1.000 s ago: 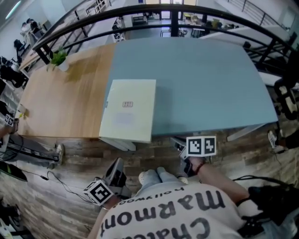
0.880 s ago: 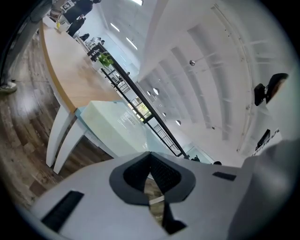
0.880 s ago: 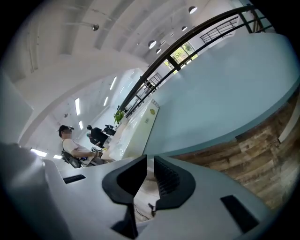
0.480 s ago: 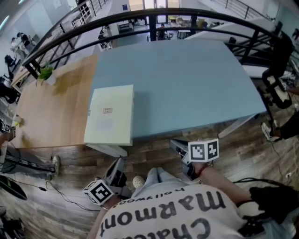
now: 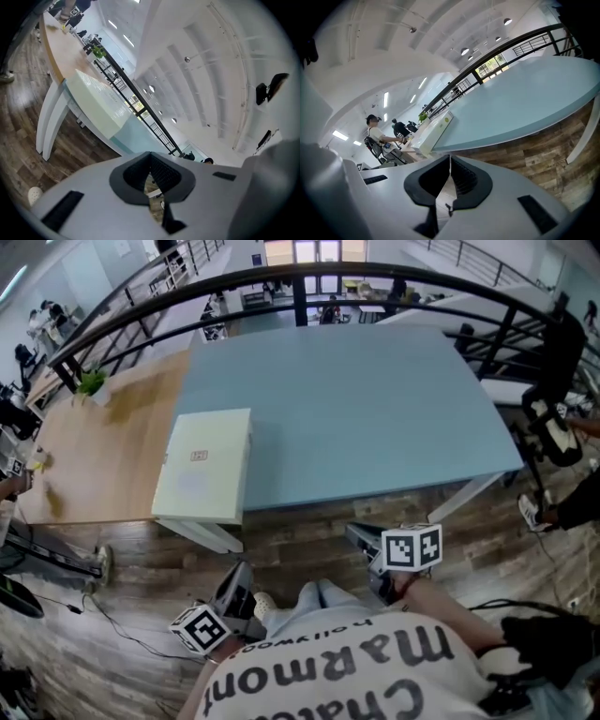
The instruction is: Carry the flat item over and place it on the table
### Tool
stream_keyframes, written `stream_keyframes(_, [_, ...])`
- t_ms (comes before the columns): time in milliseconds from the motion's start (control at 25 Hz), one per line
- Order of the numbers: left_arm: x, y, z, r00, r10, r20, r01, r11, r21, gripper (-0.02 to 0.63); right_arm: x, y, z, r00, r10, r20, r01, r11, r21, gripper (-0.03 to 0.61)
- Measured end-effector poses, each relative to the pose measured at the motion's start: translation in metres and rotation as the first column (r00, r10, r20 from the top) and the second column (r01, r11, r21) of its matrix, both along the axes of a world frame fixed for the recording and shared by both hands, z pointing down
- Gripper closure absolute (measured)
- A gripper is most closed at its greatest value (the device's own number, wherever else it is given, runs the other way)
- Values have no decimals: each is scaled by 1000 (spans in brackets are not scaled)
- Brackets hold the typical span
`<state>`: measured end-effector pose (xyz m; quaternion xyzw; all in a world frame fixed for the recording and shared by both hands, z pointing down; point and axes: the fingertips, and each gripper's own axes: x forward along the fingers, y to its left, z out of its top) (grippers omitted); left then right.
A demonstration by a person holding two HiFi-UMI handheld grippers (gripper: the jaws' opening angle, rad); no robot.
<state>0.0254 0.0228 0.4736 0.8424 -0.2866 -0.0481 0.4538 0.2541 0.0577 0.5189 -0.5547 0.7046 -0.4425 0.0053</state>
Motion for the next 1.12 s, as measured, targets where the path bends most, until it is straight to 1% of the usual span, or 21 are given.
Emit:
stream_keyframes(160, [14, 18, 8, 1000, 3, -5, -3, 1000, -6, 611, 19, 21, 10, 998, 42, 55, -40, 999, -31, 537])
stream_keyframes(240, [19, 23, 11, 1000, -5, -3, 5, 1000, -17, 611, 27, 29, 13, 997, 54, 64, -52, 998, -33, 537])
stream_keyframes(360, [27, 26, 8, 1000, -10, -8, 10, 1000, -19, 611, 37, 36, 11, 997, 54, 52, -53, 998, -26, 537])
stream_keyframes(520, [34, 27, 0, 1000, 0, -10, 0, 1000, 2, 611, 42, 40, 7, 998, 53, 43, -52, 999, -18, 537])
stream_keyframes(640, [38, 30, 2, 1000, 6, -9, -6, 1000, -9, 611, 45, 41, 4, 998, 52, 35, -52, 999, -7, 537])
stream_keyframes(920, [36, 25, 1, 1000, -8, 4, 8, 1000, 4, 611, 47, 41, 2, 999, 43, 18, -43, 999, 4, 537])
stream_keyframes(1120, [41, 26, 5, 1000, 5, -13, -5, 1000, -4, 611, 50, 43, 7, 999, 52, 11, -52, 999, -6, 537])
